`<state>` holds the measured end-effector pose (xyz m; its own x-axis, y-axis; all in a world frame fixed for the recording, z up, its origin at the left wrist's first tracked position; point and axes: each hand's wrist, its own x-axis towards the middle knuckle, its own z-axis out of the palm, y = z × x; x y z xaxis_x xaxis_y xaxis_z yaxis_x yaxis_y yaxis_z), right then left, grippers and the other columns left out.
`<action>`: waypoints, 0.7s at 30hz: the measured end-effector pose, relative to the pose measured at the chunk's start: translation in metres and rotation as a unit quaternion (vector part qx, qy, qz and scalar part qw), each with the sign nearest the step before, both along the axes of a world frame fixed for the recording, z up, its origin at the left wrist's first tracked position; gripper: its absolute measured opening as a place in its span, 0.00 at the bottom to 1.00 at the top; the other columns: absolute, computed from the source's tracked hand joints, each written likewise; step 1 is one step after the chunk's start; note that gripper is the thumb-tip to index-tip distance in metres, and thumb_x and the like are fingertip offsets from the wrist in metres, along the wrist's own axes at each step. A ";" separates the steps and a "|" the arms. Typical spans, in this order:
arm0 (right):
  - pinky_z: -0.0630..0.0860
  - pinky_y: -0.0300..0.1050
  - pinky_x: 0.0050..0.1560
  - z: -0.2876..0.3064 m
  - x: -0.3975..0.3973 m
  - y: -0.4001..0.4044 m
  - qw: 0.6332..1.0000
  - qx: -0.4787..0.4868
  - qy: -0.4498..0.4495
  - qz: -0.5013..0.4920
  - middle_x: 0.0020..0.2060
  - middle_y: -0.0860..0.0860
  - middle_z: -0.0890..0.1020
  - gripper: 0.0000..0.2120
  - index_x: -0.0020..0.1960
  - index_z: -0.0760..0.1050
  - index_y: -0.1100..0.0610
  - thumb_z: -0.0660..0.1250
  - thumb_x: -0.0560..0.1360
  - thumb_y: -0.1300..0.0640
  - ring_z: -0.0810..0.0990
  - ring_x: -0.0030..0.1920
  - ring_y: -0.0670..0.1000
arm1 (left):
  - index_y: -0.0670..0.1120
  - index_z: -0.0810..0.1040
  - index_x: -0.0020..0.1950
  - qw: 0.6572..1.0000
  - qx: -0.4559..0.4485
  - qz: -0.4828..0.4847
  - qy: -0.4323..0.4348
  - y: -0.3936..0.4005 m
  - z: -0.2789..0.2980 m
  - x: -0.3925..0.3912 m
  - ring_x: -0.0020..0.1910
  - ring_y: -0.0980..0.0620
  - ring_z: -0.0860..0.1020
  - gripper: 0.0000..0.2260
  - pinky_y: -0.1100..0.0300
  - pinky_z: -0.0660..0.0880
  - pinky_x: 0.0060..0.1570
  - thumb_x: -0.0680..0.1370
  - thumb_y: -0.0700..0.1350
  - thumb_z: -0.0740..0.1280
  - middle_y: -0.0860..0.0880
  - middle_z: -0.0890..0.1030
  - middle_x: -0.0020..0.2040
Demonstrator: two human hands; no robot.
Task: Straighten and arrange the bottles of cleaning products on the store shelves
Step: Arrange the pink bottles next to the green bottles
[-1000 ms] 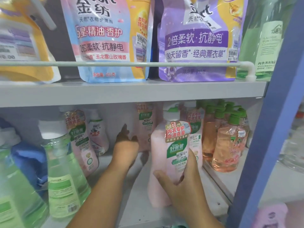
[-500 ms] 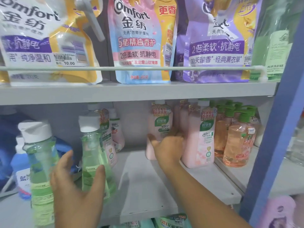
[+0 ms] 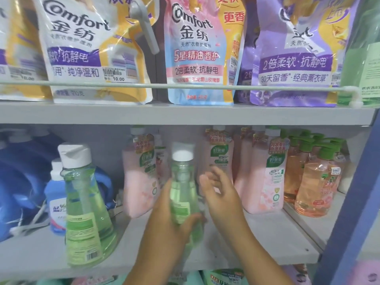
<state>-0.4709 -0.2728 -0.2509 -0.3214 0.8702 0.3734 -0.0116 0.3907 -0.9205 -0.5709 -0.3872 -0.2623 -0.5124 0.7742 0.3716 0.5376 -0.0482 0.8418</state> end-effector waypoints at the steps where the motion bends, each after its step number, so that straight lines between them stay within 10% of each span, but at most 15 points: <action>1: 0.75 0.32 0.54 -0.001 0.005 -0.010 0.997 -0.007 -0.007 0.078 0.56 0.40 0.81 0.18 0.67 0.73 0.46 0.72 0.78 0.49 0.80 0.54 0.37 | 0.72 0.62 0.73 0.998 -0.001 -0.054 0.025 0.005 -0.001 0.002 0.64 0.68 0.75 0.39 0.53 0.77 0.65 0.73 0.44 0.78 0.70 0.76 0.65; 5: 0.73 0.37 0.57 -0.029 0.017 -0.011 0.989 0.069 -0.078 0.104 0.58 0.36 0.78 0.32 0.72 0.62 0.36 0.74 0.76 0.56 0.78 0.59 0.40 | 0.58 0.70 0.74 0.986 0.103 0.080 0.100 0.002 0.004 -0.029 0.78 0.62 0.61 0.27 0.55 0.60 0.78 0.75 0.45 0.65 0.59 0.67 0.77; 9: 0.67 0.46 0.73 -0.046 0.000 -0.007 0.987 0.071 -0.141 0.035 0.73 0.43 0.67 0.42 0.80 0.47 0.39 0.72 0.78 0.47 0.68 0.72 0.44 | 0.43 0.63 0.76 0.960 0.073 0.264 -0.053 0.023 0.025 -0.066 0.74 0.44 0.66 0.35 0.50 0.66 0.70 0.75 0.48 0.76 0.42 0.66 0.75; 13: 0.72 0.52 0.68 -0.037 -0.024 -0.001 0.974 0.073 -0.214 -0.024 0.72 0.51 0.68 0.40 0.82 0.44 0.49 0.65 0.81 0.42 0.71 0.70 0.54 | 0.51 0.69 0.61 0.966 0.030 0.230 -0.118 0.040 0.022 -0.086 0.56 0.42 0.80 0.21 0.56 0.72 0.44 0.75 0.51 0.76 0.48 0.80 0.56; 21: 0.76 0.55 0.66 -0.027 -0.061 0.036 0.968 -0.054 -0.217 0.115 0.70 0.52 0.71 0.25 0.73 0.56 0.45 0.65 0.82 0.46 0.76 0.66 0.55 | 0.60 0.72 0.64 0.983 0.059 0.168 -0.055 -0.024 0.007 -0.034 0.49 0.63 0.80 0.19 0.58 0.72 0.44 0.76 0.50 0.74 0.62 0.82 0.52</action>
<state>-0.5319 -0.2366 -0.2778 -0.6166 0.7841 0.0704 0.3101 0.3241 -0.8938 -0.6045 -0.4108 -0.2550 -0.7736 0.5096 0.3767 0.4466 0.0167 0.8946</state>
